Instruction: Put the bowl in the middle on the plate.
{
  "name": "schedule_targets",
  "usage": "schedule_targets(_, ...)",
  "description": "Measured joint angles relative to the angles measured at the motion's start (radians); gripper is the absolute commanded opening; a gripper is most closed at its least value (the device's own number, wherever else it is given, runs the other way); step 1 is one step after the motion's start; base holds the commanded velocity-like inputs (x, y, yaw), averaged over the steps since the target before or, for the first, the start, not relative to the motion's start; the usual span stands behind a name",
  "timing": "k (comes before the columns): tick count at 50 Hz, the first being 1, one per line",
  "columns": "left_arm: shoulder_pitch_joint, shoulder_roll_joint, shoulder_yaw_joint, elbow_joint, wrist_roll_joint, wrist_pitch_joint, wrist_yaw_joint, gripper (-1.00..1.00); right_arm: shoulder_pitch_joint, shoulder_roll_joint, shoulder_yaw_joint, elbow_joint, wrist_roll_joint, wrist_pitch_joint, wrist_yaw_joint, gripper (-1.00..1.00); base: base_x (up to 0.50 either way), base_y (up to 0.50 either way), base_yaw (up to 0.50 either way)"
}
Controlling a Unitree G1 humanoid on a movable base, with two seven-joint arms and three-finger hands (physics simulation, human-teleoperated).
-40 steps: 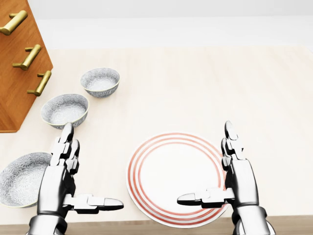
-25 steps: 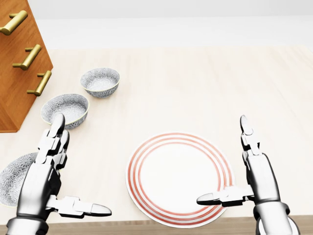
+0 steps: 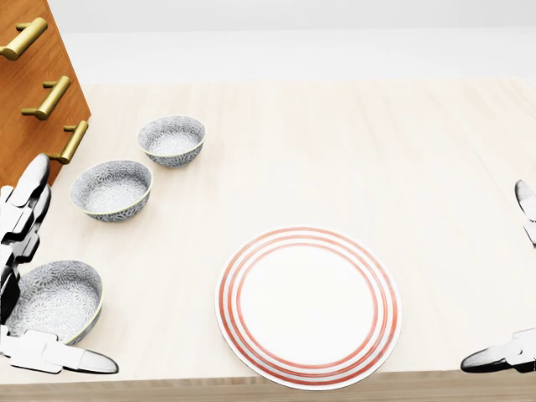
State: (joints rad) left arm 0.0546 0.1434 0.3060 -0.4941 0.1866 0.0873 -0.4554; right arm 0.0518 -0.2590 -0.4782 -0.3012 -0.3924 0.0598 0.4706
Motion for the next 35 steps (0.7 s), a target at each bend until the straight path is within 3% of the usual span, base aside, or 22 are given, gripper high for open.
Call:
schedule_targets(11, -0.022, 0.050, 0.121, -0.024, -0.008, 0.000, -0.074, 1.00, 0.011, -0.107, -0.243, -0.011, 0.020, -0.032, 0.173, 1.00, 0.00, 0.00, 0.00)
schedule_targets(18, -0.035, 0.078, 0.183, -0.034, -0.022, 0.000, -0.101, 1.00, 0.009, -0.160, -0.355, 0.005, 0.049, -0.027, 0.227, 1.00, 0.00, 0.00, 0.00)
schedule_targets(27, -0.054, 0.101, 0.212, -0.019, -0.017, 0.000, -0.103, 1.00, -0.007, -0.203, -0.415, 0.019, 0.086, 0.027, 0.227, 1.00, 0.00, 0.00, 0.00)
schedule_targets(35, -0.051, 0.103, 0.222, -0.006, -0.016, -0.001, -0.094, 1.00, 0.002, -0.162, -0.407, -0.014, 0.124, 0.027, 0.219, 1.00, 0.00, 0.00, 0.00)
